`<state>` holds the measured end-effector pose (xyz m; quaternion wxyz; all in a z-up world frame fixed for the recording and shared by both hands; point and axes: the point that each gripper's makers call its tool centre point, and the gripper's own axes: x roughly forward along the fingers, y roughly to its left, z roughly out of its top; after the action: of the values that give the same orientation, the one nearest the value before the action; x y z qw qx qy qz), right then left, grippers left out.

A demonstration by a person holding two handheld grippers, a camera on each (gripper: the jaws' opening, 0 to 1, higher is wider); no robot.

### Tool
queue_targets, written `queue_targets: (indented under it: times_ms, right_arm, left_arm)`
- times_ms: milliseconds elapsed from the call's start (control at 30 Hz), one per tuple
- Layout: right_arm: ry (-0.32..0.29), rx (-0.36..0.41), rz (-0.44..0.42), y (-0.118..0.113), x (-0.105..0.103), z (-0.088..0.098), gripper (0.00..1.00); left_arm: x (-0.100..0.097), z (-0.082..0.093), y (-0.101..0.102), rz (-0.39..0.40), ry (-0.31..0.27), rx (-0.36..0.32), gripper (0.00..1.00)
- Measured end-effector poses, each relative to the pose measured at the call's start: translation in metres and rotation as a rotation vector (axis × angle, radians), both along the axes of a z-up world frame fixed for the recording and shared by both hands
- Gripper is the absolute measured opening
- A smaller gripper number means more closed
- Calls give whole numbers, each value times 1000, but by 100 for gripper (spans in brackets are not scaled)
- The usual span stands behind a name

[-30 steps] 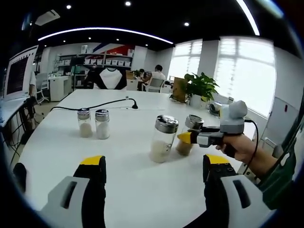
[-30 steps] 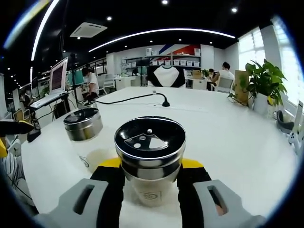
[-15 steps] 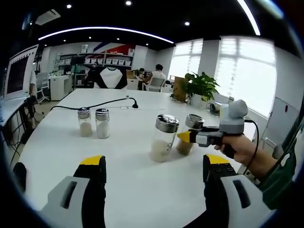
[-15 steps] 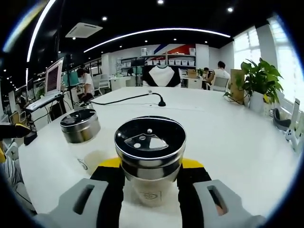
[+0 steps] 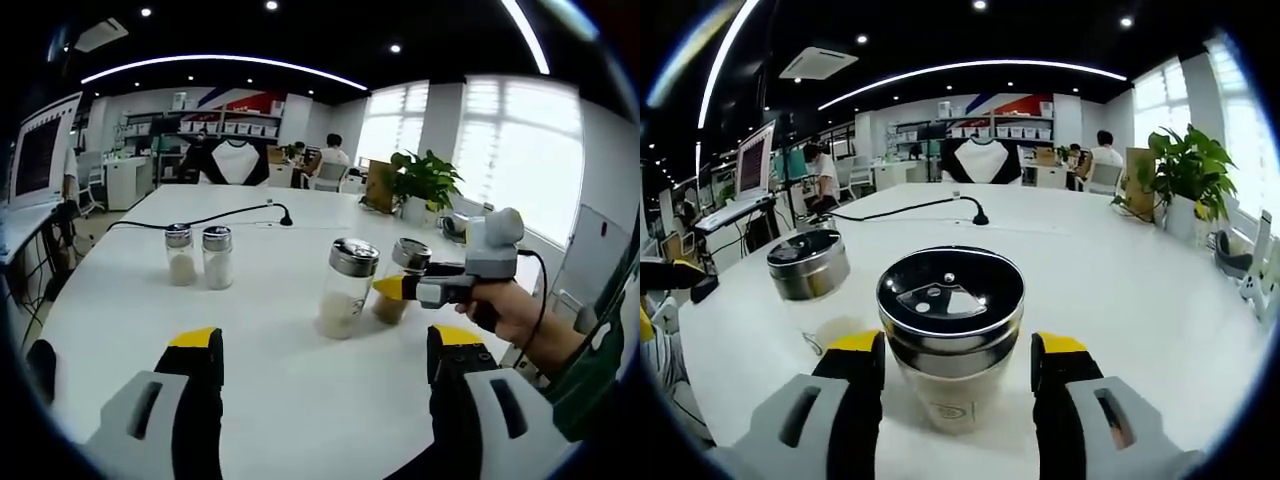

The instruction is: Rotate the seasoning bottle until the label or dispensing opening points toward the visible target arrow and the bottle remains upright within the marked orientation range

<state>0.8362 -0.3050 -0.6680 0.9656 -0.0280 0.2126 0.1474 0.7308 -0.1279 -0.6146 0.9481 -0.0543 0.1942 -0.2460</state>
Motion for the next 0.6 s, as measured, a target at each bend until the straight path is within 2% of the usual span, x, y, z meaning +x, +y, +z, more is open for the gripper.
queue_targets:
  times_ms: [200,367,600]
  right_arm:
    - [15,-3,-1,-2,-4,-1,59]
    - [45,-10,29,-1,-17,0,62]
    - [48,-16,23,-12,-29,5,62]
  left_arm:
    - [1,-1,-1,-1,3,-2,88]
    - [2,-2,0,0,7,3,88]
    - [4,-3,-1,-5,2,10,88]
